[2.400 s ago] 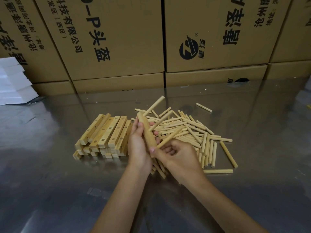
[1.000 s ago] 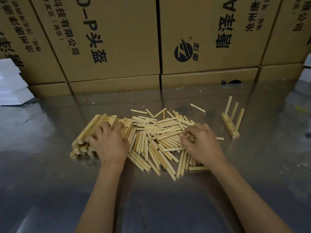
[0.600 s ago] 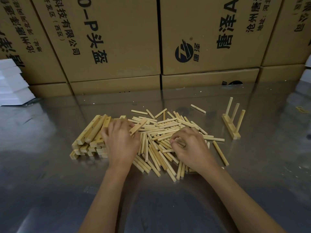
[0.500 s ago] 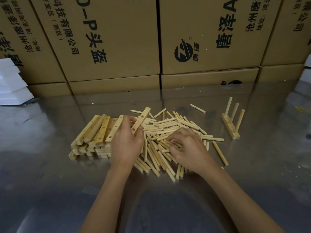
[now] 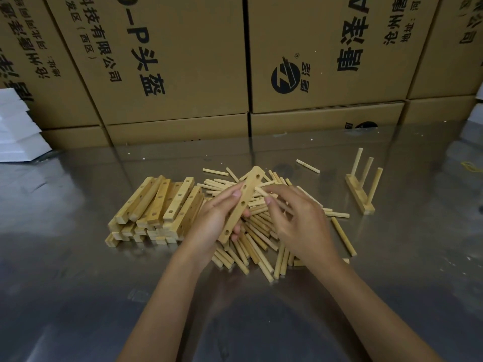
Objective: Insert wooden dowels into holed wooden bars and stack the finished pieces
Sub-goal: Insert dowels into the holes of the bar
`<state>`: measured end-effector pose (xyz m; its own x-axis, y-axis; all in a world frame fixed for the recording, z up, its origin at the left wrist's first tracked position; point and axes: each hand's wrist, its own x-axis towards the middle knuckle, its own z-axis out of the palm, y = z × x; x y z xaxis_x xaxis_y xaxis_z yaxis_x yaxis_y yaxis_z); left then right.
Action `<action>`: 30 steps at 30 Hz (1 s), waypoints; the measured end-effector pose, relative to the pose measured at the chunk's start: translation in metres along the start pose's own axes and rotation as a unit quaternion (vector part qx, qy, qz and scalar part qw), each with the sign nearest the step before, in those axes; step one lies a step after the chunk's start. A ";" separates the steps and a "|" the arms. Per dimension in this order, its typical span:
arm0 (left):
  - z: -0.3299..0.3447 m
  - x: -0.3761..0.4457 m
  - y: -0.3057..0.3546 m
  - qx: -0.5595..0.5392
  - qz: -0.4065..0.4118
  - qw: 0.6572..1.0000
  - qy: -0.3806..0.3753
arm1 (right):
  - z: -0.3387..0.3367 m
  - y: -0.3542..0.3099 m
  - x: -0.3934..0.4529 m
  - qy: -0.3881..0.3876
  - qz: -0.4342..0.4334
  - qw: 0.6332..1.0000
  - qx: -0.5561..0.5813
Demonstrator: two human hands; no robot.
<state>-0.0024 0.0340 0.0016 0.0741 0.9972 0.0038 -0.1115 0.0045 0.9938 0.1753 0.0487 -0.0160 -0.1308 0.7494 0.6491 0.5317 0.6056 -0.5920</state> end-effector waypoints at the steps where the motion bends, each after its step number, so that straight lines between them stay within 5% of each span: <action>1: 0.002 -0.001 0.000 0.005 0.002 1.000 -0.010 | -0.001 0.000 0.001 0.023 0.007 1.000 0.001; 12: 0.002 -0.003 0.001 0.131 0.037 0.991 0.002 | -0.006 0.001 0.001 0.042 0.014 0.999 -0.029; 30: 0.002 -0.007 0.001 0.156 0.059 0.986 -0.012 | -0.007 0.005 0.002 0.020 0.120 0.991 0.060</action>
<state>-0.0006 0.0270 0.0026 0.1032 0.9874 0.1199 0.1898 -0.1379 0.9721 0.1836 0.0511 -0.0141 0.0214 0.8660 0.4996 0.4404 0.4405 -0.7823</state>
